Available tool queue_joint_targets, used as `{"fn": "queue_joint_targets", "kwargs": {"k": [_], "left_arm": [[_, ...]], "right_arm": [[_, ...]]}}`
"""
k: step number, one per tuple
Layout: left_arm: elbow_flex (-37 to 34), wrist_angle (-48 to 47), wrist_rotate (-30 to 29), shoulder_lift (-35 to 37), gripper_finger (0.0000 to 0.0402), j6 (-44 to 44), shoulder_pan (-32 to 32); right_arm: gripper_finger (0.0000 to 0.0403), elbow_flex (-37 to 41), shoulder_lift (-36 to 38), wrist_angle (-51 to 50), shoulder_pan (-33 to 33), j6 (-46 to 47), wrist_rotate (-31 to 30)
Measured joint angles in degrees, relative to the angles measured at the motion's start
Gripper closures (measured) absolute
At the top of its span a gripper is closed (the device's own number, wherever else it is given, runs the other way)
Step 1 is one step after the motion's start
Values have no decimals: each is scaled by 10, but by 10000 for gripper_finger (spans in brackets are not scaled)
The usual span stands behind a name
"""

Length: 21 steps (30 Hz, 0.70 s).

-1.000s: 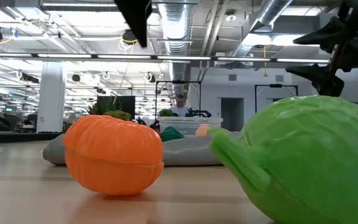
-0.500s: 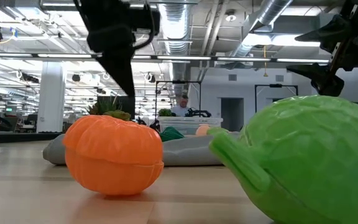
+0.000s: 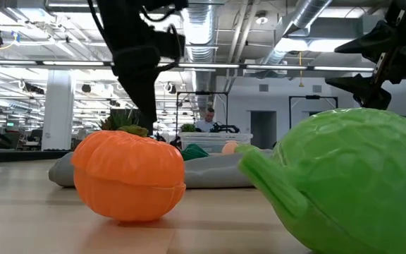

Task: Pick and placing Produce into tupperware
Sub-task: Put the cabbage into the bin

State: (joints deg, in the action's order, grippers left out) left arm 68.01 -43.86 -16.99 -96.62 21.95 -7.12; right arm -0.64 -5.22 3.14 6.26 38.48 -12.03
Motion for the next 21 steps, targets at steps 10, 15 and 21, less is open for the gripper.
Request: {"fn": "queue_joint_targets", "kwargs": {"k": [10,15,21], "left_arm": [[0,0,66,1,67,-65,48],[0,1,85,1,54,-79,67],[0,13,122,-11,48,-105,89]], "right_arm": [[97,0,0,0,0,5,0],[97,0,0,0,0,5,0],[97,0,0,0,-9,5,0]]}}
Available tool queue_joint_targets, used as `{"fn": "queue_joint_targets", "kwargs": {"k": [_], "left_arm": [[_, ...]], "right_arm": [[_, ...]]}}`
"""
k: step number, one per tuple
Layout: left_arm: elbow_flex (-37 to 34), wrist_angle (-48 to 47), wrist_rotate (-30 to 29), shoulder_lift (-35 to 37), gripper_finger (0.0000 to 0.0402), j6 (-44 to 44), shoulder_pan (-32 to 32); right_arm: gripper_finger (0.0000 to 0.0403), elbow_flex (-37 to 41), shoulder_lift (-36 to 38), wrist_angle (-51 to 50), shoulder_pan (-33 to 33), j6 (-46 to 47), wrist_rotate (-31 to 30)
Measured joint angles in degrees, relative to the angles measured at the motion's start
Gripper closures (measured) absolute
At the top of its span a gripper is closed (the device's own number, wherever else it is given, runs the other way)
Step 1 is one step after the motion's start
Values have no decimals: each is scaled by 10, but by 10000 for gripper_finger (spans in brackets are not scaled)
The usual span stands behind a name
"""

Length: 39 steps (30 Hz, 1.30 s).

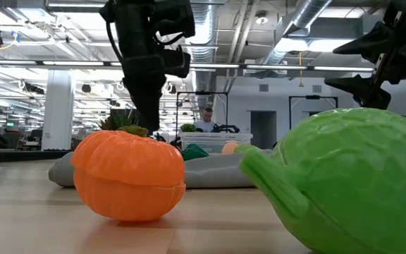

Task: Pick and placing Produce into tupperware
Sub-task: Put the cabbage into the bin

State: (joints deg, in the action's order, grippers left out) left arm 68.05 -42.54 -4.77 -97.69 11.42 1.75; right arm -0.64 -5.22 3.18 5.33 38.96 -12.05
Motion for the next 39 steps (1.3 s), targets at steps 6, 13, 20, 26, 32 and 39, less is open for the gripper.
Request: {"fn": "queue_joint_targets", "kwargs": {"k": [6,13,20,26,32,39], "left_arm": [[0,19,13,1,48,-10,13],[0,32,47,-38,48,-21,24],[0,31,40,-55,48,-26,26],[0,31,41,-55,48,-29,28],[0,30,41,-55,48,-29,28],[0,30,43,-55,48,-27,29]], "right_arm": [[97,0,0,0,-2,0,0],[97,0,0,2,-2,0,0],[97,0,0,2,-2,2,0],[97,0,0,2,-2,1,0],[97,0,0,2,-2,0,0],[97,0,0,2,-2,0,0]]}}
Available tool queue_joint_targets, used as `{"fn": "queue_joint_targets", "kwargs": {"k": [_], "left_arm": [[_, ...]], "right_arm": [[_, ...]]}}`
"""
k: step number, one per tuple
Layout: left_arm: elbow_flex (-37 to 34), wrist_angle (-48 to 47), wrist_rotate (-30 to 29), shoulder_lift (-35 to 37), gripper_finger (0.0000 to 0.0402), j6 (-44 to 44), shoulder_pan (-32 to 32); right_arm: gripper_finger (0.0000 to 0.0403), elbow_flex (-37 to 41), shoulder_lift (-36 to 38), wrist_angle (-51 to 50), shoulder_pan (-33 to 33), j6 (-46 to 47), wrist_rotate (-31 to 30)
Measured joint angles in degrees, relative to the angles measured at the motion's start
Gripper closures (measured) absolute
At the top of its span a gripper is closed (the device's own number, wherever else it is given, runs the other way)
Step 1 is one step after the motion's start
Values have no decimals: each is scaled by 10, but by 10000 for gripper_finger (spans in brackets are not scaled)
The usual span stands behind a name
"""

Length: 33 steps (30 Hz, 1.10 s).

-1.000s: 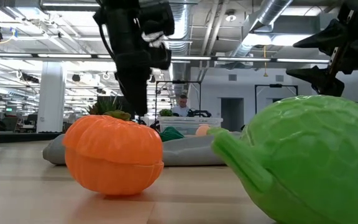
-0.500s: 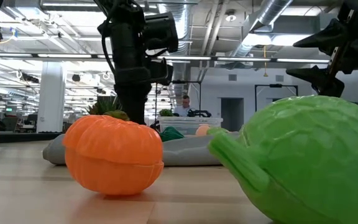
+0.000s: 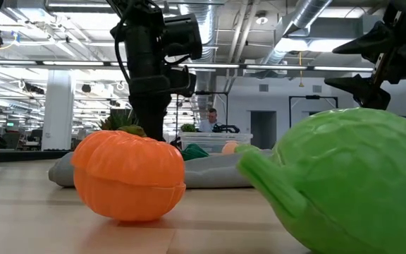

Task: Pick and placing Produce into tupperware
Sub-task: Put the cabbage into the bin

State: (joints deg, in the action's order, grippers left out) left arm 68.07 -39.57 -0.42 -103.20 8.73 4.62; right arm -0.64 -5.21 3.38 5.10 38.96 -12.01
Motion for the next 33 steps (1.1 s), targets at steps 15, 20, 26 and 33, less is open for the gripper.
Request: {"fn": "queue_joint_targets", "kwargs": {"k": [15,20,26,33], "left_arm": [[0,-1,-4,-15,48,17,0],[0,4,-1,-38,48,21,-11],[0,7,-3,-49,48,25,-13],[0,5,-8,-49,49,25,-11]], "right_arm": [[97,0,0,0,0,1,0],[97,0,0,2,0,7,0],[97,0,-1,-3,0,12,0],[97,0,0,-4,0,11,0]]}}
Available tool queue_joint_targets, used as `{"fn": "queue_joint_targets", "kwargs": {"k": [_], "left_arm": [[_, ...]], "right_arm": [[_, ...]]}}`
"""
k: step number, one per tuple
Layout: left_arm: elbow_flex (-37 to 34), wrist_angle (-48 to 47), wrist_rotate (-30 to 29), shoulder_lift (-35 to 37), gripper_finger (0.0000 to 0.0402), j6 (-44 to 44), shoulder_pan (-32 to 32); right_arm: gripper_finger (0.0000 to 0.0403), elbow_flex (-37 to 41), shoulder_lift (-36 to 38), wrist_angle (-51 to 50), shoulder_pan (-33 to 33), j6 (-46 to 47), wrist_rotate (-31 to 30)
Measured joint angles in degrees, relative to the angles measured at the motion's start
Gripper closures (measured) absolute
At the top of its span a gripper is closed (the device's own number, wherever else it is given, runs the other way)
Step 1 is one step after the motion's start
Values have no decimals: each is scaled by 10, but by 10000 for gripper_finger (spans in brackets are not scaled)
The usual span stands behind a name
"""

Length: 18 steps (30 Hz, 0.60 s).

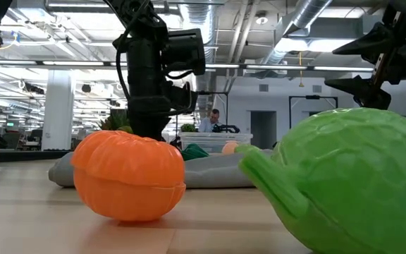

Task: Pick and placing Produce into tupperware
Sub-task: Put the cabbage into the bin

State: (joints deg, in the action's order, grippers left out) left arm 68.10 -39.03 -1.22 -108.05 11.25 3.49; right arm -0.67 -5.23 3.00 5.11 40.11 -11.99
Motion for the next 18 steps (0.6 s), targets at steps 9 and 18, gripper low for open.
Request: {"fn": "queue_joint_targets", "kwargs": {"k": [9,18], "left_arm": [[0,-5,-1,0,91,0,0],[0,-5,-1,0,163,0,0]], "right_arm": [[97,0,0,0,0,0,0],[97,0,0,0,0,4,0]]}}
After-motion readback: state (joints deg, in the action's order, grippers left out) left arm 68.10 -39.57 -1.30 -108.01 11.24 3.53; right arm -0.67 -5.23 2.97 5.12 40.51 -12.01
